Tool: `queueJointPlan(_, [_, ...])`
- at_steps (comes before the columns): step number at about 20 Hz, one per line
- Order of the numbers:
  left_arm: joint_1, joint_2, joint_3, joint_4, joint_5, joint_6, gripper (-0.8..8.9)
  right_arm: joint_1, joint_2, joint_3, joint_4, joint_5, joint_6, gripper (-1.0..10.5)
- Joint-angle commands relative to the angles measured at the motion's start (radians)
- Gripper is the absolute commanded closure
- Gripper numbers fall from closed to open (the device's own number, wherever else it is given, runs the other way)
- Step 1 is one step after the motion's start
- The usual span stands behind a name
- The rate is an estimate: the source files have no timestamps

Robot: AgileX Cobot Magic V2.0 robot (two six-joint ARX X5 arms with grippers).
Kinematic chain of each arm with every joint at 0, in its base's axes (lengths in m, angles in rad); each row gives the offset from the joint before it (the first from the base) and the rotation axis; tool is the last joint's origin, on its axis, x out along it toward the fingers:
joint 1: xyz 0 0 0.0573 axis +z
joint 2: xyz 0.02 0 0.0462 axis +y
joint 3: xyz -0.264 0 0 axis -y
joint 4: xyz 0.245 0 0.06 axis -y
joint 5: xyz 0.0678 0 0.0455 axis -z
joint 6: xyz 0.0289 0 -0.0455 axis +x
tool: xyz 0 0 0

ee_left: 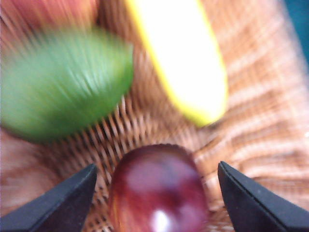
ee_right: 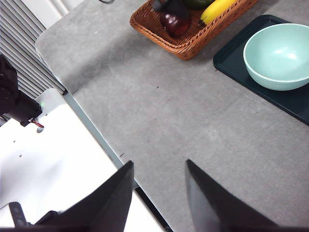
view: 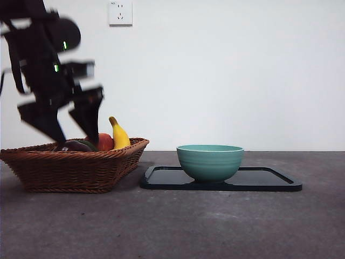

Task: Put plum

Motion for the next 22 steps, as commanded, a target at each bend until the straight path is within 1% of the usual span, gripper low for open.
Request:
queueJointPlan(1, [-0.005,-0.087,0.034,-0.003,-0.001,-0.004,4.07,0.007,0.006,0.006,0.013,-0.001,-0.011,7.7])
queueJointPlan(2, [-0.005,-0.136,0.034,-0.020,0.003,-0.004,4.08,0.007,0.006,0.006,0.022,-0.001,-0.011,7.7])
queueJointPlan(3, [-0.008,-0.187,0.034,-0.046,0.036,-0.004,4.08,0.007,0.006,0.006,0.031,0.000,-0.011,7.7])
queueJointPlan(4, [-0.013,-0.236,0.034,-0.072,0.095,-0.008,4.08,0.007,0.006,0.006,0.040,0.004,-0.011,7.7])
queueJointPlan(7, [-0.024,-0.378,0.034,-0.183,0.332,-0.025,4.08,0.007,0.006,0.006,0.092,0.034,-0.011,7.7])
queueJointPlan(8, [-0.030,-0.421,0.034,-0.223,0.383,-0.025,4.08,0.007,0.007,0.006,0.100,0.034,-0.010,7.7])
queueJointPlan(9, [-0.035,-0.457,0.034,-0.258,0.410,-0.024,4.08,0.007,0.007,0.006,0.106,0.034,-0.010,7.7])
queueJointPlan(11, [-0.042,-0.510,0.034,-0.318,0.429,-0.021,4.08,0.007,0.015,0.006,0.112,0.041,-0.004,7.7])
queueJointPlan(15, [-0.050,-0.593,0.034,-0.429,0.429,0.003,4.08,0.007,0.031,0.006,0.115,0.056,0.012,7.7])
queueJointPlan(19, [-0.062,-0.624,0.034,-0.458,0.430,0.025,4.09,0.007,0.047,0.006,0.114,0.055,0.016,7.7])
queueJointPlan(22, [-0.063,-0.623,0.034,-0.459,0.430,0.025,4.09,0.007,0.056,0.006,0.116,0.056,0.024,7.7])
